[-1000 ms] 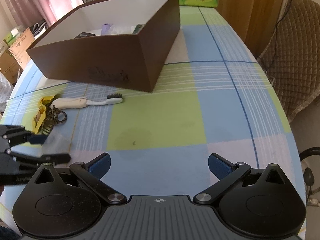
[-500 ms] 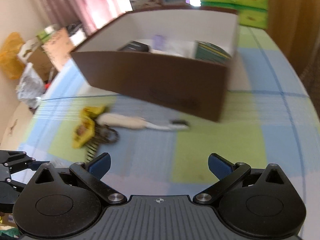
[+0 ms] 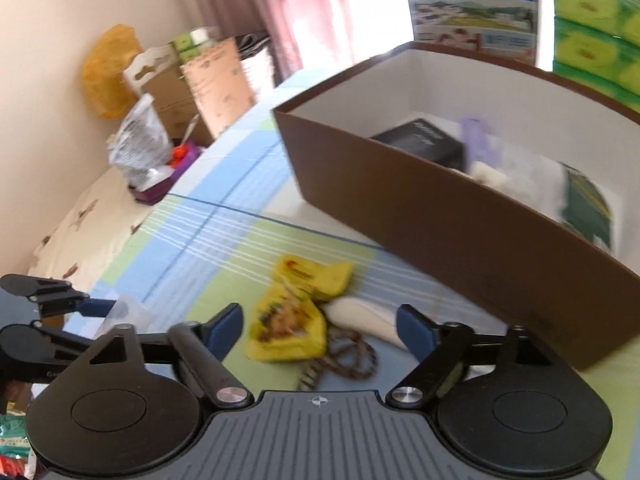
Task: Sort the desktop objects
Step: 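Grasp the yellow snack packet with the right tool while the left tool holds the cup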
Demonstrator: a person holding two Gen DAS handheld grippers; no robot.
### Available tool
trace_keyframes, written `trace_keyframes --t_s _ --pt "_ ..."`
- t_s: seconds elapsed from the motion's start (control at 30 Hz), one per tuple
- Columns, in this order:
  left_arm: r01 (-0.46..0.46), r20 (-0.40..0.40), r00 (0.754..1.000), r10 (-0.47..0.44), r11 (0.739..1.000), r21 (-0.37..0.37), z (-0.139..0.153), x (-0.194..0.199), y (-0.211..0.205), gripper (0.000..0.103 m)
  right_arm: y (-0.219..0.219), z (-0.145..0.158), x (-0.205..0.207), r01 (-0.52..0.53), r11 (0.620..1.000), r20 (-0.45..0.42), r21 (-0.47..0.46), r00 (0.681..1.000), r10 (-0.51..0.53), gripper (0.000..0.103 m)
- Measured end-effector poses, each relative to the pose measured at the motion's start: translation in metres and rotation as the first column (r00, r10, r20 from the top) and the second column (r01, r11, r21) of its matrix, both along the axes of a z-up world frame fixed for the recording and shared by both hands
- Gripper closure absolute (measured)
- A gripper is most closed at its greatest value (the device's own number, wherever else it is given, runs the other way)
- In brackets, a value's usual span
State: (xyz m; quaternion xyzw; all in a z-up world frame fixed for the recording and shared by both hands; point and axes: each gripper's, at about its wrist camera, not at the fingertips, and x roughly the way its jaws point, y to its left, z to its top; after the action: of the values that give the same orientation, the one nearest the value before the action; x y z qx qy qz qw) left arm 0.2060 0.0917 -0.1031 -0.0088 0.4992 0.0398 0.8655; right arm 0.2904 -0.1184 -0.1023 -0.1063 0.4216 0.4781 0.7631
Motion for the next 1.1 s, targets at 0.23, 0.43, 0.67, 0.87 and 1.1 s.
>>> trace_keyframes --t_s 0.23,0.43,0.67,0.87,1.1 --pt "-0.040 0.001 0.999 0.040 0.999 -0.015 0.000 0.000 0.021 0.054 0.035 -0.023 0.007 -0.065 0.996 -0.049 -0.062 0.997 0.062 0.052" --pt "-0.051 -0.004 0.999 0.051 0.998 -0.031 -0.004 0.001 0.030 0.054 0.051 -0.044 0.017 -0.087 0.990 -0.128 -0.107 0.989 0.073 0.060" --pt "-0.056 -0.009 0.998 0.056 0.998 -0.037 -0.006 -0.002 0.033 0.054 0.075 -0.055 0.012 -0.109 0.983 -0.130 -0.144 0.987 0.091 0.061" --pt "-0.059 -0.012 0.998 0.058 0.997 -0.045 -0.008 -0.003 0.035 0.054 0.088 -0.057 0.001 -0.153 0.978 -0.088 -0.140 0.986 0.142 0.068" --pt "-0.051 0.000 0.999 0.051 0.998 -0.048 -0.006 -0.005 0.033 0.054 0.077 -0.037 -0.013 -0.150 0.987 -0.092 -0.054 0.985 0.145 0.088"
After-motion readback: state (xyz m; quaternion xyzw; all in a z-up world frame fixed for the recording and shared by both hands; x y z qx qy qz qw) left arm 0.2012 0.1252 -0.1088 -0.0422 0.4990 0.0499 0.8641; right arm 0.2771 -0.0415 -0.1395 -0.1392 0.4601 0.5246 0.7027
